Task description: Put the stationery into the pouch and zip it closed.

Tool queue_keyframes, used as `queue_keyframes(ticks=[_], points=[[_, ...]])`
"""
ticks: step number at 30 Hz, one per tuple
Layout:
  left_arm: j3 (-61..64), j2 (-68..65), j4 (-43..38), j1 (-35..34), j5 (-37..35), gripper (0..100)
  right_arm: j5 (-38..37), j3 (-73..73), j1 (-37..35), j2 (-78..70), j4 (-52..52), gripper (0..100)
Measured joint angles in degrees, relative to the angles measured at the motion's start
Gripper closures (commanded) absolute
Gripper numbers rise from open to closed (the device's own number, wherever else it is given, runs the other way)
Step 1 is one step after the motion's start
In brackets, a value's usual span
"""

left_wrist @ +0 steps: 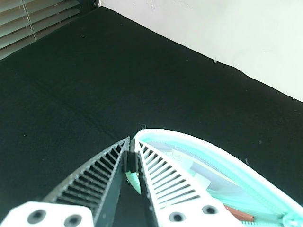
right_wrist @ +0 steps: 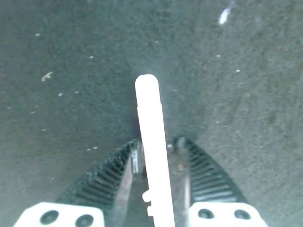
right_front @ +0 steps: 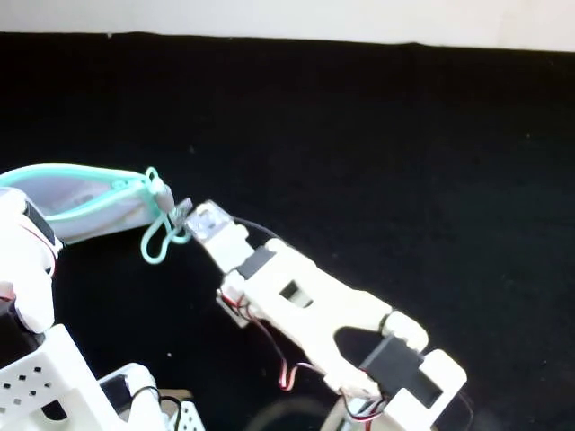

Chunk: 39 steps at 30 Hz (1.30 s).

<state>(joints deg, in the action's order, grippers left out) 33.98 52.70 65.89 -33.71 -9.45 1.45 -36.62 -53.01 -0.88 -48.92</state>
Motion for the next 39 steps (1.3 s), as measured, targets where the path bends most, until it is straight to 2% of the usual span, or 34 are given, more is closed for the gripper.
queue_keyframes(ticks=[14, 26, 39], points=[[0.0, 0.0, 0.0, 0.0, 0.0, 99, 3.3, 2.9, 0.9, -0.2, -2.5, 99.2], [0.0, 0.0, 0.0, 0.0, 0.0, 99, 3.3, 25.8, 12.7, -0.2, -13.4, 99.2], [0.0, 0.0, 0.0, 0.0, 0.0, 99, 6.7, 52.6, 14.1, -0.3, -17.5, 99.2]])
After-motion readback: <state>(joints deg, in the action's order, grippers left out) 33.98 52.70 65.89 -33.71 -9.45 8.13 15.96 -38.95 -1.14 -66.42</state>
